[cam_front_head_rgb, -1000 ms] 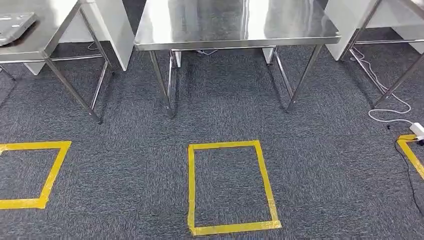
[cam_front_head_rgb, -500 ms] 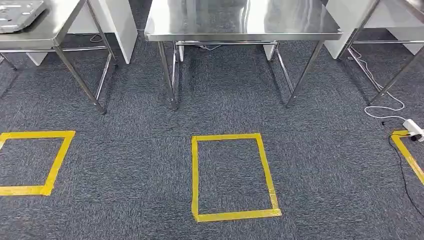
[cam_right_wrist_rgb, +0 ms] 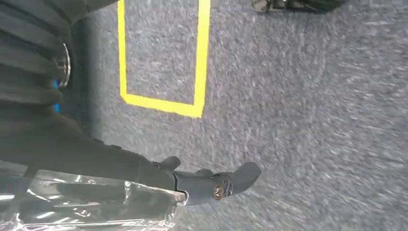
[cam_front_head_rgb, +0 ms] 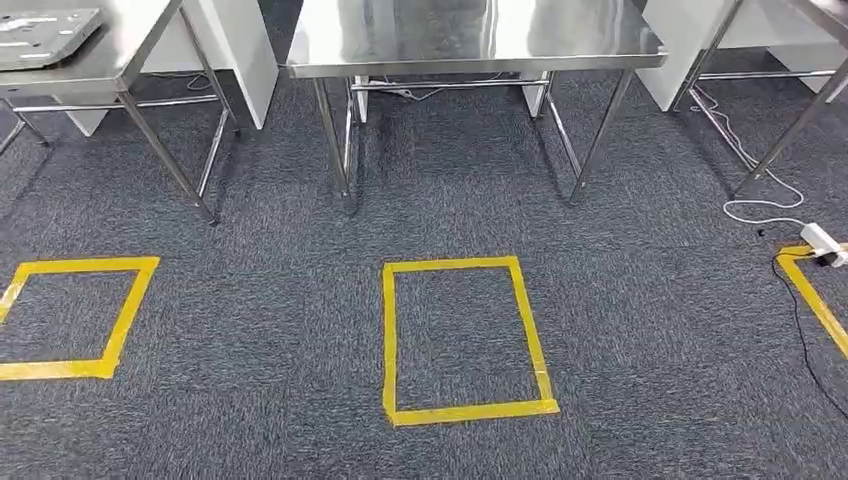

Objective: Take the parts from the cabinet and place them on the table.

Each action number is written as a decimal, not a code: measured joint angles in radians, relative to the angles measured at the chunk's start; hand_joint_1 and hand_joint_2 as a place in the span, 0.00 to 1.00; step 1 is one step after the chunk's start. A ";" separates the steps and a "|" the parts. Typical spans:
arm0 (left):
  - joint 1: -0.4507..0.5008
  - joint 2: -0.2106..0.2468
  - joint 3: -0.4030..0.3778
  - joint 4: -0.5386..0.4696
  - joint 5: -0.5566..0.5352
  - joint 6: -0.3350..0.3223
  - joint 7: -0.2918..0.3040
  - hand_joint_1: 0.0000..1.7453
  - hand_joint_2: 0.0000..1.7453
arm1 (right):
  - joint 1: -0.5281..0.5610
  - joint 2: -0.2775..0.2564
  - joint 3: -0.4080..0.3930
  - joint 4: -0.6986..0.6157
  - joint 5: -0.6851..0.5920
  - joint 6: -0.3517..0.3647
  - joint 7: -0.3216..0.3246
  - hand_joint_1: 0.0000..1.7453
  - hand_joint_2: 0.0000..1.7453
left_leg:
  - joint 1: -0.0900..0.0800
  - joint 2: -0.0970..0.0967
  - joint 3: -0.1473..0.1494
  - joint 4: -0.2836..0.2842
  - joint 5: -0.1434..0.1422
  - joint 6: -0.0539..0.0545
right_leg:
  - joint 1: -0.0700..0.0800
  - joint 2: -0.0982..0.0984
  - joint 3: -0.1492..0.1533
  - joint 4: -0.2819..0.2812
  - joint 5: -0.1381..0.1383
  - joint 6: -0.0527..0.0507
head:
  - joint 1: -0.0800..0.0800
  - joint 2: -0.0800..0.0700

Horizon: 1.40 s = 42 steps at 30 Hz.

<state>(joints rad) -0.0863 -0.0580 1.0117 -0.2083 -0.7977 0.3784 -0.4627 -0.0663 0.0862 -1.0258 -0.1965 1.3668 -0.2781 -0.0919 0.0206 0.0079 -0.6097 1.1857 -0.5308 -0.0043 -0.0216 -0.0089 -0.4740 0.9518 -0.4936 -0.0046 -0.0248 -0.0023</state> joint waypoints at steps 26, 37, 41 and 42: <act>-0.058 -0.027 -0.062 -0.001 -0.076 -0.006 0.011 0.00 0.00 | -0.007 -0.024 -0.036 -0.003 -0.021 0.043 0.053 0.00 0.00 | -0.018 0.022 0.075 -0.244 0.103 0.081 | -0.004 0.009 -0.149 0.193 -0.052 0.037 | 0.011 0.000; -0.053 -0.036 -0.093 -0.003 -0.087 -0.023 0.023 0.00 0.00 | -0.008 -0.030 -0.050 -0.011 -0.024 0.024 0.046 0.00 0.00 | -0.002 0.094 0.063 -0.198 0.077 0.013 | -0.012 -0.014 -0.061 0.040 0.013 0.039 | 0.002 0.000; -0.025 -0.019 -0.081 -0.003 -0.047 -0.031 -0.012 0.00 0.00 | -0.002 -0.024 -0.047 -0.012 0.000 0.012 0.008 0.00 0.00 | 0.007 0.005 -0.011 -0.012 -0.068 -0.006 | -0.008 0.022 -0.069 0.040 0.030 0.010 | 0.000 0.000; -0.016 -0.016 -0.077 -0.003 -0.039 -0.030 -0.016 0.00 0.00 | -0.002 -0.022 -0.045 -0.012 0.003 0.011 0.004 0.00 0.00 | 0.007 0.000 -0.041 0.062 -0.101 -0.005 | -0.003 0.034 -0.073 0.041 0.033 0.006 | 0.000 0.000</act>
<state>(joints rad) -0.1023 -0.0740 0.9350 -0.2117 -0.8369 0.3483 -0.4788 -0.0682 0.0641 -1.0712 -0.2083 1.3695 -0.2667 -0.0878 0.0274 0.0079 -0.6507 1.2480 -0.6314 -0.0096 -0.0249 0.0253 -0.5466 0.9925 -0.4608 0.0014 -0.0244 -0.0023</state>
